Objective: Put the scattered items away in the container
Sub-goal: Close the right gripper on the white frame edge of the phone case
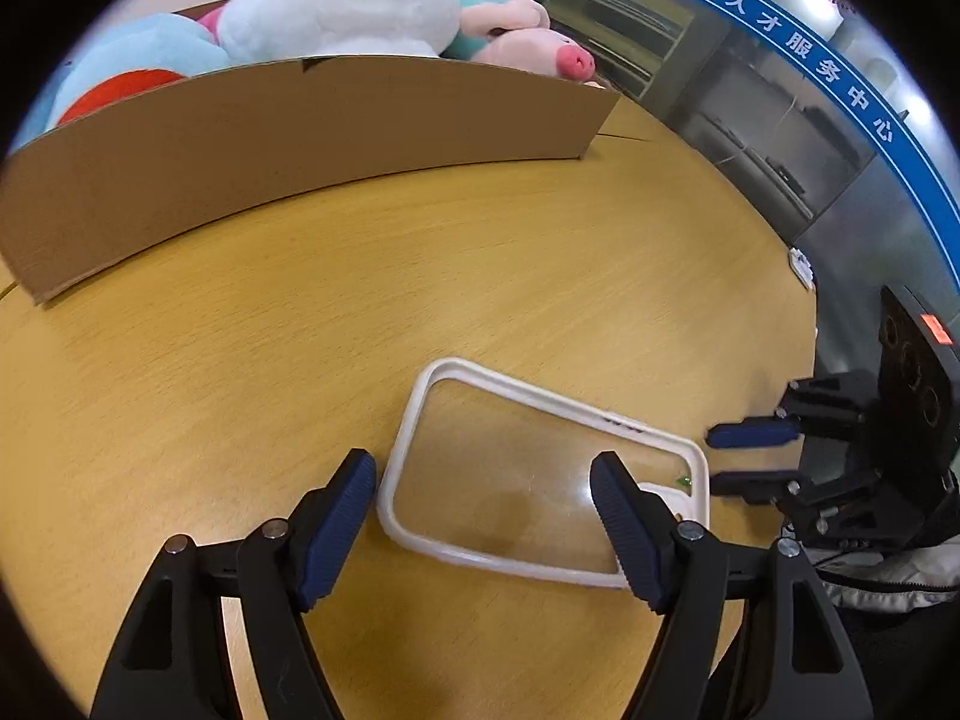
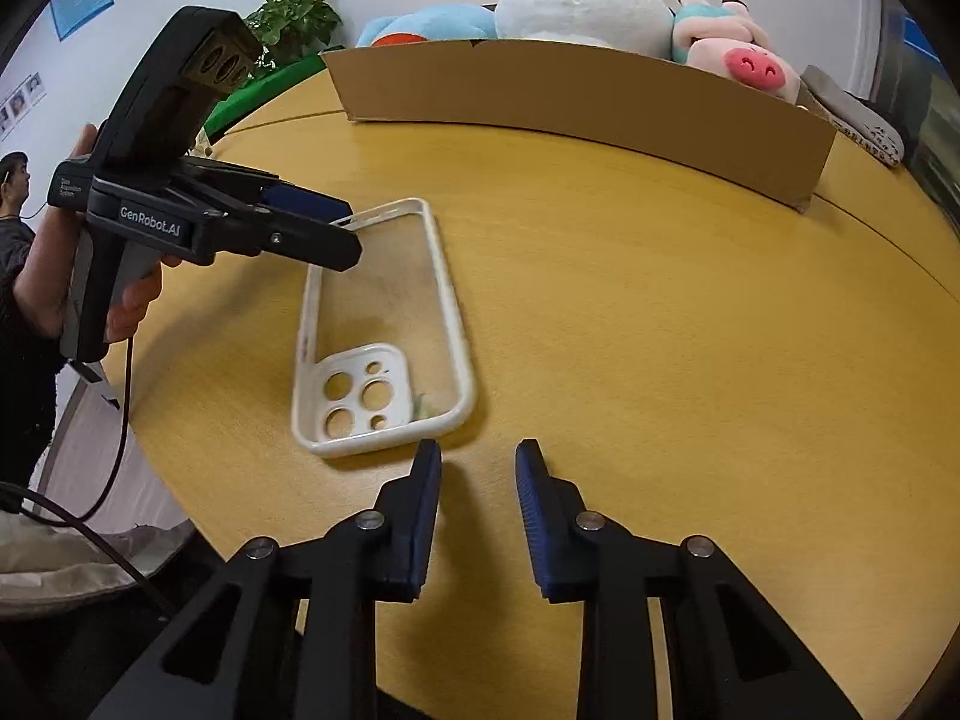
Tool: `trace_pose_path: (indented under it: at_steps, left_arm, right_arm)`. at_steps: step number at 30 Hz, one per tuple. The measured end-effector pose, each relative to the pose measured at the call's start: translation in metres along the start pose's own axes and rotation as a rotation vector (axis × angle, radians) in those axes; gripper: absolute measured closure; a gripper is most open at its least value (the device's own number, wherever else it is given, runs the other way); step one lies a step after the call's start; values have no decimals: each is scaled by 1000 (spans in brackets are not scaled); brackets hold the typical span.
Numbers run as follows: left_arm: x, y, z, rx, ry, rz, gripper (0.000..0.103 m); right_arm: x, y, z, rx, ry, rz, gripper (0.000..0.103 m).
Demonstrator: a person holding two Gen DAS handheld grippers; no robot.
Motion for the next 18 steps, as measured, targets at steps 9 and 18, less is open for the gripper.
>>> trace_pose_path:
  at_steps: [9, 18]
  left_arm:
    - [-4, 11, 6, 13, -22, 66, 41]
    - [-12, 38, 24, -1, 19, 181, 42]
  right_arm:
    - [-3, -11, 16, 12, -97, -81, 75]
    - [-13, -18, -5, 41, -60, -85, 83]
Point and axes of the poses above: each gripper's, at about its wrist camera, not at the fingertips, and z roughly against the way its jaws point, x to its left, y to its underside, the point moved 6 cm from there along -z, roughly the way its jaws point, and after that the axes turned 2 degrees about -x, right-handed, at the moved point
